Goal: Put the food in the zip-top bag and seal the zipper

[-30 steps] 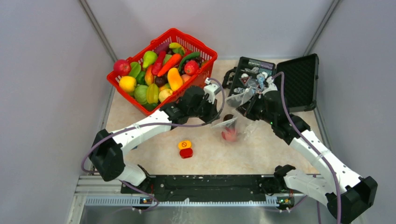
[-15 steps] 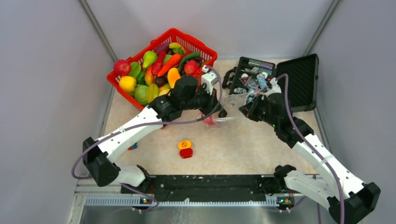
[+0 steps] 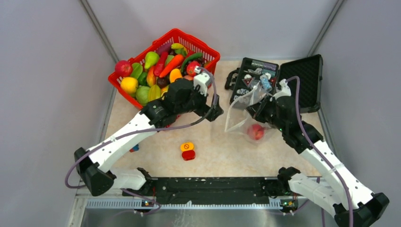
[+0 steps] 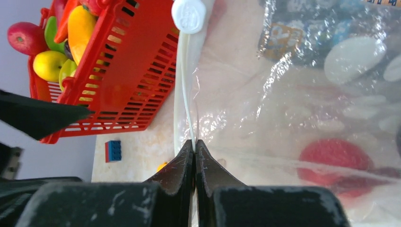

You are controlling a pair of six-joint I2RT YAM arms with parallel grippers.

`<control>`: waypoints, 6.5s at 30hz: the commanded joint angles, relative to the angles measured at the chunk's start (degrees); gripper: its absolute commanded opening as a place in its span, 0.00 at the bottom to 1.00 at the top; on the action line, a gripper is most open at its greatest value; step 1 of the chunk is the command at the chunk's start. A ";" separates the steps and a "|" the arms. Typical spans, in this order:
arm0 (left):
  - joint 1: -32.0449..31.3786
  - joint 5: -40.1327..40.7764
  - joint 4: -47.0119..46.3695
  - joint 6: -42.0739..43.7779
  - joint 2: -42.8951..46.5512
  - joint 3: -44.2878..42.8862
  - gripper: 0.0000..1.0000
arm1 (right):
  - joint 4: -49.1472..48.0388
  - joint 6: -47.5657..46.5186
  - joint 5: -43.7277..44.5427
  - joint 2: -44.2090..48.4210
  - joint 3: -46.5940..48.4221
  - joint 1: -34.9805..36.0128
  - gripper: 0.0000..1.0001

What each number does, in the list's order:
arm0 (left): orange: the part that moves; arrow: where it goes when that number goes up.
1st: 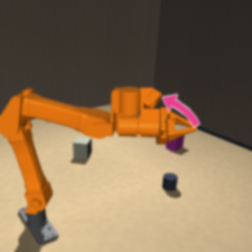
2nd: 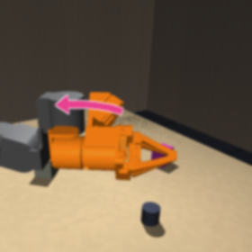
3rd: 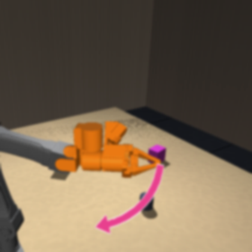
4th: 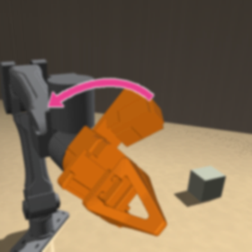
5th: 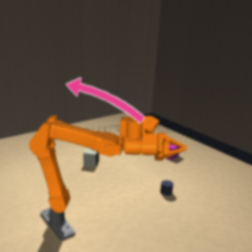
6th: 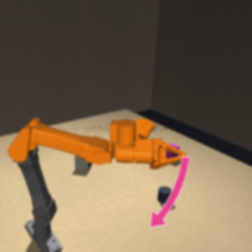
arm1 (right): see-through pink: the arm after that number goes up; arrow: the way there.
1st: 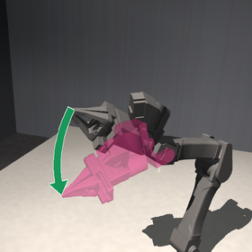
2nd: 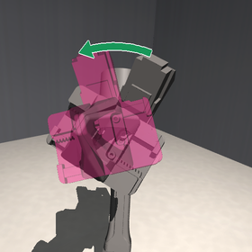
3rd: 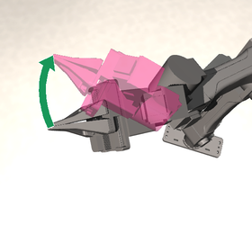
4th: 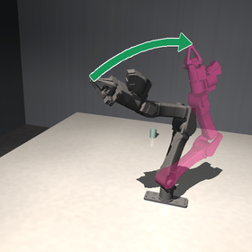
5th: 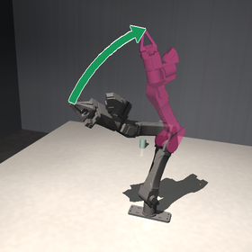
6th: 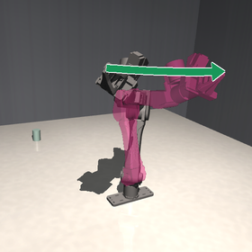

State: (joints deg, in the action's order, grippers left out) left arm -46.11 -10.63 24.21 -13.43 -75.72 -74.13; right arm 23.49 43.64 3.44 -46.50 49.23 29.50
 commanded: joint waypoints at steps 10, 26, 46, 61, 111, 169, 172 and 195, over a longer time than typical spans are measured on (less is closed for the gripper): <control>22.54 9.88 -4.16 3.05 9.36 0.58 0.99 | -3.37 -0.15 -3.26 -3.01 -0.02 -0.23 0.00; 40.78 -6.45 8.20 11.36 -16.55 -22.85 0.82 | -3.04 -0.06 -5.21 -2.09 -0.89 -0.23 0.00; 41.87 -9.18 10.69 12.90 -19.31 -22.41 0.54 | -4.41 -0.04 -6.07 -3.83 -1.16 -0.22 0.00; 43.03 -11.08 12.78 12.90 -20.46 -23.31 0.31 | -4.59 0.21 -6.26 -3.61 -1.24 -0.23 0.00; 38.53 -31.35 21.35 18.96 5.69 -12.14 0.00 | -7.52 1.16 -7.72 -4.98 -1.60 -0.22 0.00; 4.15 -9.66 36.32 17.97 -2.15 -17.62 0.00 | -8.00 0.22 -10.52 -5.88 -0.52 -0.13 0.00; 4.01 -8.04 35.12 16.12 -3.28 -17.96 0.00 | -8.18 0.30 -10.65 -5.69 -0.50 -0.14 0.00; -0.21 -9.90 24.52 3.30 -12.80 -21.41 0.00 | -10.45 1.95 -12.29 -5.59 -1.07 -0.12 0.00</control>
State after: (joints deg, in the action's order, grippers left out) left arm -45.28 -19.84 53.30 -7.62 -88.03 -93.06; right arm 16.93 44.80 -7.46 -52.99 47.24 29.50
